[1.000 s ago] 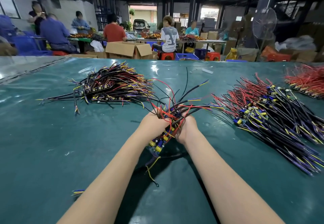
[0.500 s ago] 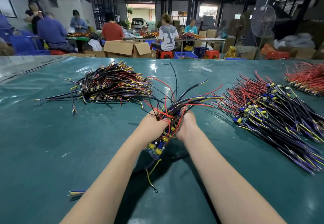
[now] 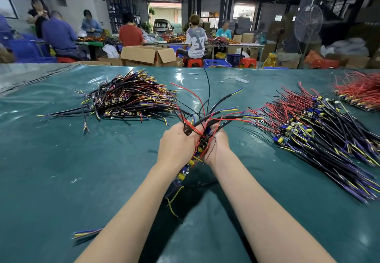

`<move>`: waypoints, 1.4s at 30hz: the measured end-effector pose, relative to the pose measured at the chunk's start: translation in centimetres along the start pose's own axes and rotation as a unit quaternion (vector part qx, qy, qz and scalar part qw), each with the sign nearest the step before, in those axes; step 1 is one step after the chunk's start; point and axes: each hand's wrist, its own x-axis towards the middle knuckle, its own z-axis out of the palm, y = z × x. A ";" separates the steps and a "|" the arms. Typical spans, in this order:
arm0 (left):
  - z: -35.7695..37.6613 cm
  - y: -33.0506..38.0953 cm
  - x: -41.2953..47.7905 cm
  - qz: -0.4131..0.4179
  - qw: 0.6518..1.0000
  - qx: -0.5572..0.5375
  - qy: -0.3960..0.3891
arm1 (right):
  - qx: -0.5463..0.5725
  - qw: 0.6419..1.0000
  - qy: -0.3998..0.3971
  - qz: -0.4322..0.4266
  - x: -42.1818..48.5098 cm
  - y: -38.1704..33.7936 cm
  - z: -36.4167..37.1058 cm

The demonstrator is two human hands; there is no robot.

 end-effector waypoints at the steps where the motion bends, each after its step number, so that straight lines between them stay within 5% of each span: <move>1: 0.0 0.1 -0.1 0.002 1.000 0.007 0.003 | 0.000 1.000 -0.001 0.001 -0.1 0.0 0.0; 10: 0.4 0.8 0.0 -0.075 0.995 0.054 -0.022 | 0.064 0.998 -0.004 -0.020 -0.3 0.2 -0.1; 22: 0.1 0.4 -0.3 -0.020 0.997 0.052 0.044 | 0.035 0.999 0.028 -0.017 0.2 1.0 0.0; 29: 0.4 0.6 -0.3 -0.043 0.998 0.038 0.009 | 0.070 0.993 0.082 -0.045 0.0 0.9 0.1; 42: 0.2 0.3 0.3 -0.032 0.997 0.057 -0.044 | 0.125 0.991 0.034 -0.015 -0.4 0.9 0.1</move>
